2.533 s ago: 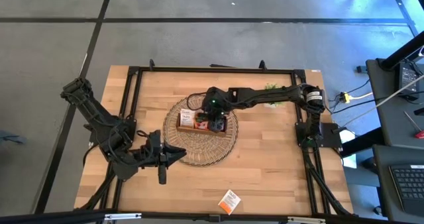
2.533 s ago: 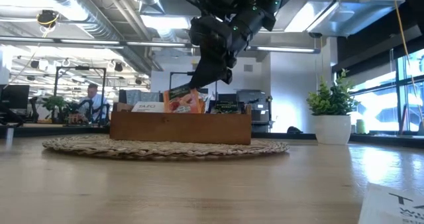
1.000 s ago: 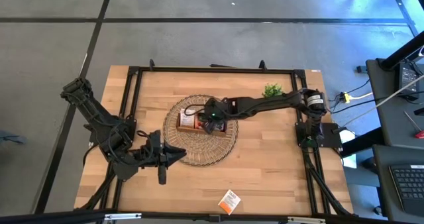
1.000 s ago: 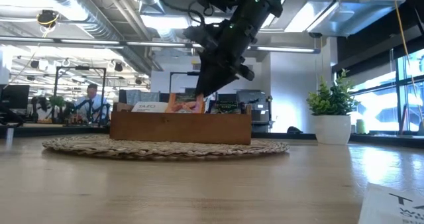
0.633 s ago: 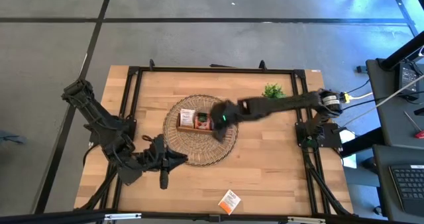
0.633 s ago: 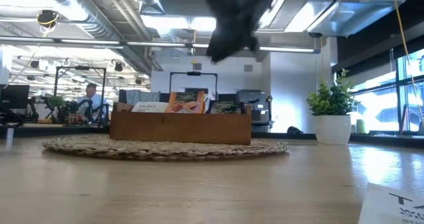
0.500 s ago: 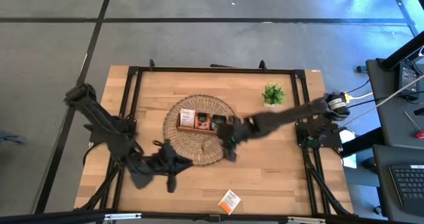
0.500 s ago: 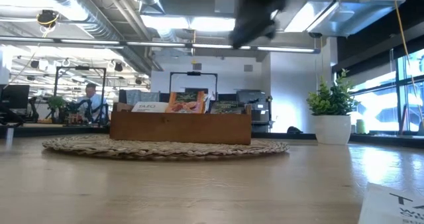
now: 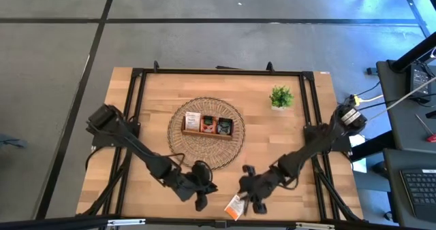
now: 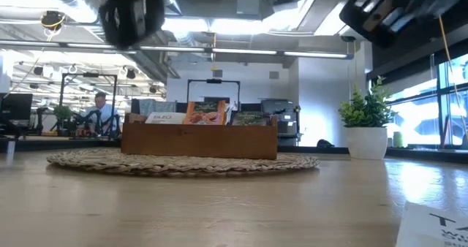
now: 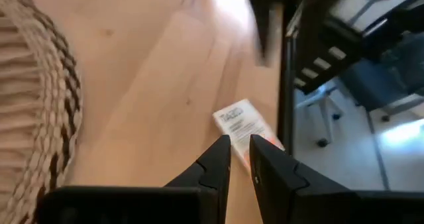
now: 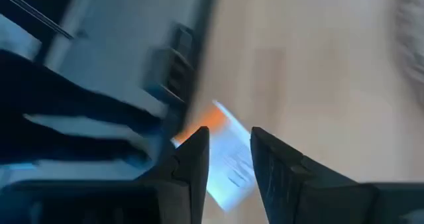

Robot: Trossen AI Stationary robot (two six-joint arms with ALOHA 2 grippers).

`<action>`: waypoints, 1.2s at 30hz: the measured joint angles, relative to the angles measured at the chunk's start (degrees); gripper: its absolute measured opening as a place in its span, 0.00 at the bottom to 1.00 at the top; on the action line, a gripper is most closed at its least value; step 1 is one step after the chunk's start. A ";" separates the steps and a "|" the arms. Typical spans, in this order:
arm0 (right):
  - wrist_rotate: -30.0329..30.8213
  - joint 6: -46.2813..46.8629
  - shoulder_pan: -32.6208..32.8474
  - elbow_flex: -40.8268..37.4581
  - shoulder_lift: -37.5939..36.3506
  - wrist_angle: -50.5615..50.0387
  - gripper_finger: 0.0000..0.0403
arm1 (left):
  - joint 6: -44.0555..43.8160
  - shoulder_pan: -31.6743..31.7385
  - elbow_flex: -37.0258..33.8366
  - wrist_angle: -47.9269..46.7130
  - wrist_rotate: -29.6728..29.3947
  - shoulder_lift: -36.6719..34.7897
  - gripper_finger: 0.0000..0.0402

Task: Pick & Place Tea
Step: Put the white tea bag into the left section of the wooden organizer

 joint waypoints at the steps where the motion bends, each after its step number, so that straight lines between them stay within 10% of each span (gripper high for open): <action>1: 0.00 0.21 0.68 -1.15 0.72 4.26 0.29 | 0.02 -0.05 -0.07 0.46 0.21 0.81 0.14; 9: 0.06 0.20 3.02 -0.16 10.58 14.63 0.29 | 1.03 -0.76 0.01 4.68 3.79 3.87 0.13; 23: -5.34 -7.21 1.61 5.60 16.89 -2.13 0.29 | -1.31 -3.74 0.03 1.47 5.53 1.82 0.13; 30: -1.17 -27.47 0.92 5.69 16.71 -6.99 0.29 | -1.40 -3.69 0.03 0.39 5.78 1.80 0.14; 36: 5.94 -63.09 -1.07 5.51 16.96 -2.43 0.29 | -1.43 -3.47 0.03 -1.77 7.26 1.80 0.13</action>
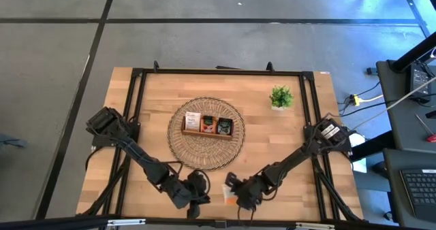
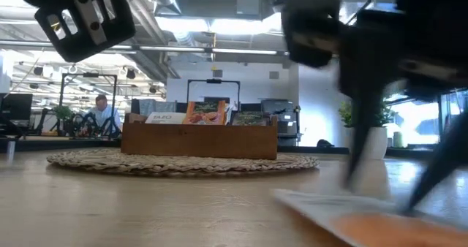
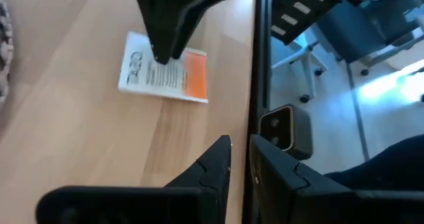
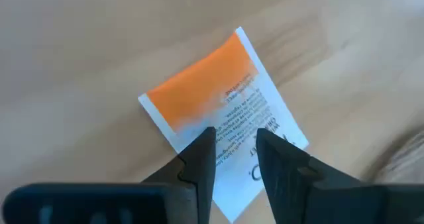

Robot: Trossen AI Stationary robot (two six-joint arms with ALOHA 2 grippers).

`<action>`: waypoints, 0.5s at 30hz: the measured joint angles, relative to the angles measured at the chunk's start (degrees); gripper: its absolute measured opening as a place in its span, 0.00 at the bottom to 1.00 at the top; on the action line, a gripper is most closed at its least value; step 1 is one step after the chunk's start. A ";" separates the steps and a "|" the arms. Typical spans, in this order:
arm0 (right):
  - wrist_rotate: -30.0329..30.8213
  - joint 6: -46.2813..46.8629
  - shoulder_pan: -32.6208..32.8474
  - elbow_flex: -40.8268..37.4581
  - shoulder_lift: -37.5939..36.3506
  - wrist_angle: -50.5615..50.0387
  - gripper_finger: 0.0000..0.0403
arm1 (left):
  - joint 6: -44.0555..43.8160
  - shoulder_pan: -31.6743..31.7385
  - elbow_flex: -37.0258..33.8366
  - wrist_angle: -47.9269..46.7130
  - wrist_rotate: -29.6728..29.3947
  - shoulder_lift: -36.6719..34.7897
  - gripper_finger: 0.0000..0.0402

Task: Pick & Place Tea
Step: Put the white tea bag into the left section of the wooden organizer

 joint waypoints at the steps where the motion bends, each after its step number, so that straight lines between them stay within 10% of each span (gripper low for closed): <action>1: 0.47 -5.37 -0.48 -0.09 0.13 1.42 0.29 | -0.01 0.13 0.00 -0.45 0.09 0.00 0.13; 9: -4.34 -29.57 -3.79 -0.23 0.33 5.33 0.29 | 0.29 2.52 0.00 -3.33 0.06 0.00 0.14; 15: 10.99 -11.80 -3.40 2.39 -1.79 10.94 0.29 | -1.07 4.93 0.00 -4.52 0.23 0.00 0.13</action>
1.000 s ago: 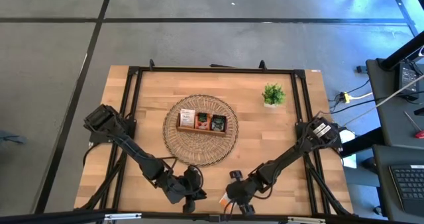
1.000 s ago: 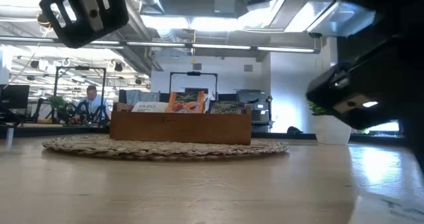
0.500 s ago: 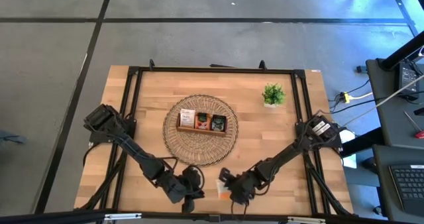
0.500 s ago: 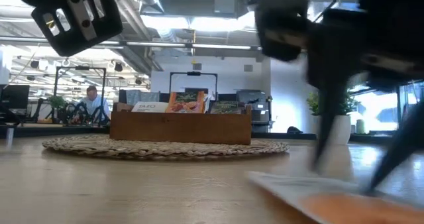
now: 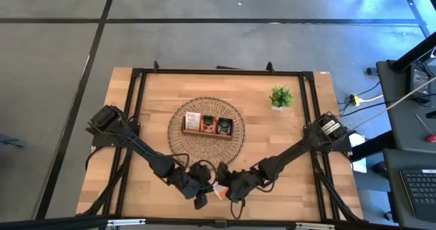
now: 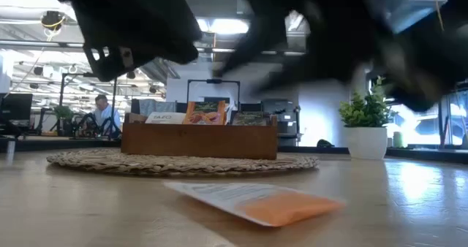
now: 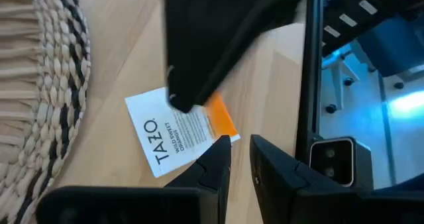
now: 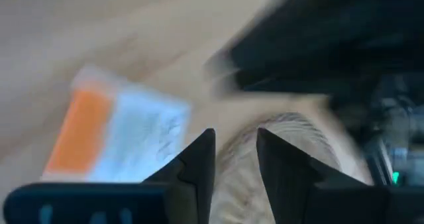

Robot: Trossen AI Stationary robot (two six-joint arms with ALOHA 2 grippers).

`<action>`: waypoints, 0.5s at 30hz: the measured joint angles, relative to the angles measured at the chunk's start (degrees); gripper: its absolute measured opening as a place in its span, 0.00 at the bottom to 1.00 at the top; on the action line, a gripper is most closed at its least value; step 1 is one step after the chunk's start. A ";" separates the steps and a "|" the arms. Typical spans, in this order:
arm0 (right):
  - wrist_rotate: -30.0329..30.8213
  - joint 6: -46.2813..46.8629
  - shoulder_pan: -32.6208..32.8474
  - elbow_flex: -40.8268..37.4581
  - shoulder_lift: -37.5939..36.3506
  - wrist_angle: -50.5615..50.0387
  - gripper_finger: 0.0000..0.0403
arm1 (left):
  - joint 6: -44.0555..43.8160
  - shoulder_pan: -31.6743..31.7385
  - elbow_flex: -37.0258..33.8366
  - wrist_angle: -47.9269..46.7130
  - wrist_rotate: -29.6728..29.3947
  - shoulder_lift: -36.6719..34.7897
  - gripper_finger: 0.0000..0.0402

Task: Pick & Place Tea
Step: Put the white tea bag into the left section of the wooden organizer

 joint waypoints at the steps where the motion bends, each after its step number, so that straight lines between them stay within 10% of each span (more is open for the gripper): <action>1: 0.83 3.37 0.29 0.84 -0.95 0.10 0.29 | -0.41 0.47 0.00 -0.04 0.58 0.00 0.13; 15: -6.92 57.32 5.66 -1.81 -4.84 -7.80 0.29 | -17.47 4.01 0.00 -2.07 1.98 0.00 0.21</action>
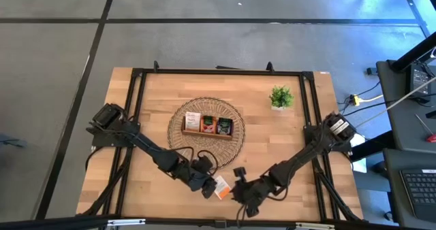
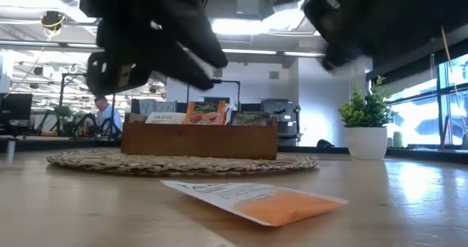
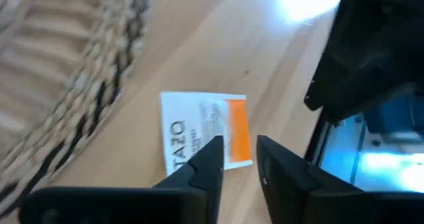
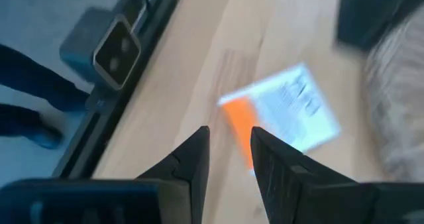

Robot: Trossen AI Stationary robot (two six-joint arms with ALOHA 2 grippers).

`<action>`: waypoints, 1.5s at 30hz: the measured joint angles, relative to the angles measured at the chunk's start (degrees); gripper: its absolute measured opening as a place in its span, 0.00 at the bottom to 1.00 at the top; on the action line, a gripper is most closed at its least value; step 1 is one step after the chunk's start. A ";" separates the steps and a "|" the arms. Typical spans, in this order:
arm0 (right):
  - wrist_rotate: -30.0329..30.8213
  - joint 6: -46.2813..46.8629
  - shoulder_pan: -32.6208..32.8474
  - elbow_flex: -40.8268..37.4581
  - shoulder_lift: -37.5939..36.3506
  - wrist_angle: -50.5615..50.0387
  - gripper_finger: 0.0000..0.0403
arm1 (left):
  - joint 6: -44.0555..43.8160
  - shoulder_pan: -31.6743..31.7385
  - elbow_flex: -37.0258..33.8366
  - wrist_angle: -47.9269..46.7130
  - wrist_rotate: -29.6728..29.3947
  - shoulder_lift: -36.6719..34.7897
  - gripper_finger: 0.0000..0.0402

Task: Pick & Place Tea
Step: Put the white tea bag into the left section of the wooden organizer

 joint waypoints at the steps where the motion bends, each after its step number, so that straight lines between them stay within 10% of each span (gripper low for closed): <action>1: -0.08 2.59 0.48 -1.22 -0.01 0.91 0.29 | -1.82 0.06 0.00 -0.71 0.10 0.00 0.23; 11: 3.66 13.87 2.62 -9.62 0.65 15.47 0.29 | -8.43 -0.44 0.00 -1.93 -3.54 0.00 0.41; 45: -1.45 10.21 -3.14 -9.52 7.51 18.60 0.29 | -17.95 2.81 0.11 4.07 9.39 9.96 0.38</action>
